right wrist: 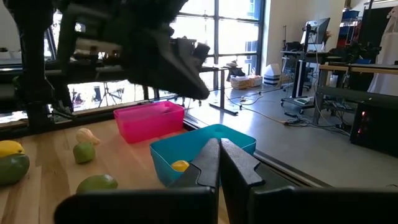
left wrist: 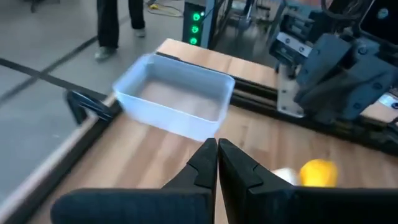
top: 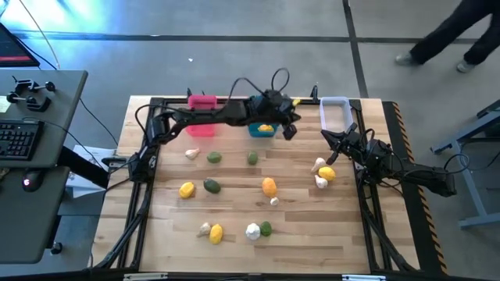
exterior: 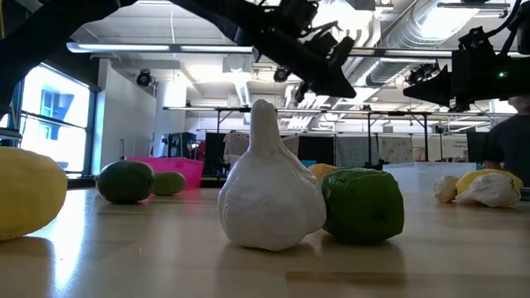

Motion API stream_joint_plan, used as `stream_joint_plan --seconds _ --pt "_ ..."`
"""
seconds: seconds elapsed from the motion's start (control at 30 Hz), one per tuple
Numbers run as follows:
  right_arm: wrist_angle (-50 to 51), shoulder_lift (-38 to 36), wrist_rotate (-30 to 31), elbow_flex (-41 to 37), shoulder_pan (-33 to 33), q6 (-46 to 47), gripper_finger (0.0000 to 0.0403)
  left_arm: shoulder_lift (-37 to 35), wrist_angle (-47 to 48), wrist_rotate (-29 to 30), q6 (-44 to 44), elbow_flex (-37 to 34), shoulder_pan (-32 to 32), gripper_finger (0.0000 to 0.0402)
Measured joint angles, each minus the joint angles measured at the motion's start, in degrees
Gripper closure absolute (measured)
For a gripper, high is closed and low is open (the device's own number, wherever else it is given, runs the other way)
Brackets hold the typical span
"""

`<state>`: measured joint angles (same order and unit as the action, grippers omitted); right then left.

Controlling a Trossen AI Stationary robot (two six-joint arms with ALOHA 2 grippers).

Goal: Sort produce into baskets
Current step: Put the garlic into the white bin

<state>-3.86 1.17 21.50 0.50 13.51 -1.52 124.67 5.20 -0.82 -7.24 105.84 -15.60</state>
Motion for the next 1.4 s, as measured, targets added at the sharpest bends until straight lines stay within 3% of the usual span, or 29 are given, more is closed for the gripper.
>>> stream_joint_plan --seconds 0.23,0.73,1.03,1.2,1.4 --pt "0.0 0.0 0.0 0.0 0.0 0.0 0.0402 0.0 -16.4 0.6 -3.6 -10.5 3.6 0.0401" --pt "-0.4 0.0 0.6 0.0 0.0 0.0 0.0402 -0.2 -37.6 2.9 -9.0 -26.4 9.2 0.0401" --pt "-8.8 0.0 2.0 0.1 0.0 0.6 0.0402 -9.7 -40.2 4.4 -10.0 -37.3 10.1 0.0401" --pt "-10.5 0.3 4.4 0.3 0.0 11.6 0.0402 -16.3 -46.1 5.6 -12.8 -47.4 9.9 0.0401" --pt "-2.3 0.5 2.0 1.4 0.0 21.3 0.0402 -24.2 -51.3 6.1 -13.1 -58.4 9.1 0.0401"
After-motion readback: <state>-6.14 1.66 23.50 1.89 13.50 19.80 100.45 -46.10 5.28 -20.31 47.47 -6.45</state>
